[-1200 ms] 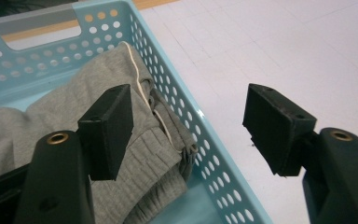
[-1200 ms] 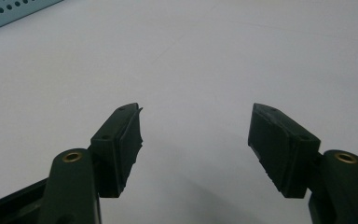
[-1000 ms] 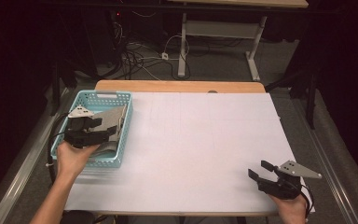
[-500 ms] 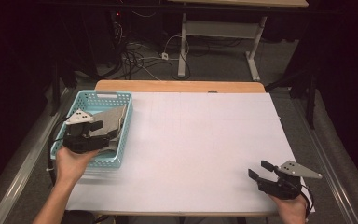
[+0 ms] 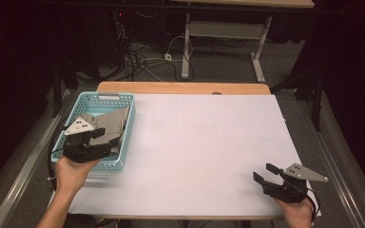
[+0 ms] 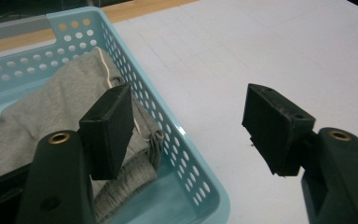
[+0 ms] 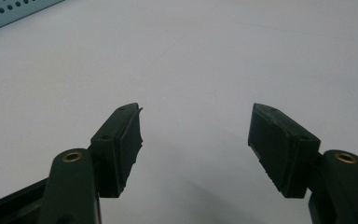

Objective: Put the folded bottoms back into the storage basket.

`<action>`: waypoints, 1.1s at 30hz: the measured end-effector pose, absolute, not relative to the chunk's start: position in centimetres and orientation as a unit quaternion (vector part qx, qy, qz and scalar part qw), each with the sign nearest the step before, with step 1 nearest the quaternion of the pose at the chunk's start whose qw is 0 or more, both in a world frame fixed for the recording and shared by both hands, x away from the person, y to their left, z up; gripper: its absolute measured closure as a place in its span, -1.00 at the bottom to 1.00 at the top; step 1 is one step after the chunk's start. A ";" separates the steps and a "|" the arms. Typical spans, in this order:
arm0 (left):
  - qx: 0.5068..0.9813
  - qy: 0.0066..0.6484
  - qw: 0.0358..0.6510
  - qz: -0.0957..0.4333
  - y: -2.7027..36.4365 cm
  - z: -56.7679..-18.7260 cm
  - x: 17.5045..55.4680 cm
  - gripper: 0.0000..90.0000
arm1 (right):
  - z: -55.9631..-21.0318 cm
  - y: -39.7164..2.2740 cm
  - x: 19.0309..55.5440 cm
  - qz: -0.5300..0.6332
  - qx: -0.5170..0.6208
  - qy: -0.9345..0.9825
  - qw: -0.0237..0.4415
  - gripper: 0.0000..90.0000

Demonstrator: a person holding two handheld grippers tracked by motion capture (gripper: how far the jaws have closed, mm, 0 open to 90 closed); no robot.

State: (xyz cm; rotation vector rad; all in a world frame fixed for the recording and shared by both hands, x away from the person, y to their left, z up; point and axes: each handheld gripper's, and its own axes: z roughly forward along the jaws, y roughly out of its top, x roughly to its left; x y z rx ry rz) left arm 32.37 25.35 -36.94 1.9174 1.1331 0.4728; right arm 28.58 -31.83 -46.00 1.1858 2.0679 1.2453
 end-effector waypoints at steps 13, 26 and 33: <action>0.759 0.447 0.432 0.191 25.4 -37.6 31.6 -0.27 | -46.0 -31.8 28.6 0.452 0.429 0.749 0.224 -0.22; 0.758 0.451 0.429 0.194 25.4 -38.4 30.8 -0.26 | -46.0 -31.9 28.6 0.452 0.430 0.749 0.224 -0.22; 0.758 0.449 0.433 0.190 25.1 -39.0 30.4 -0.28 | -46.0 -31.9 28.6 0.452 0.430 0.749 0.223 -0.22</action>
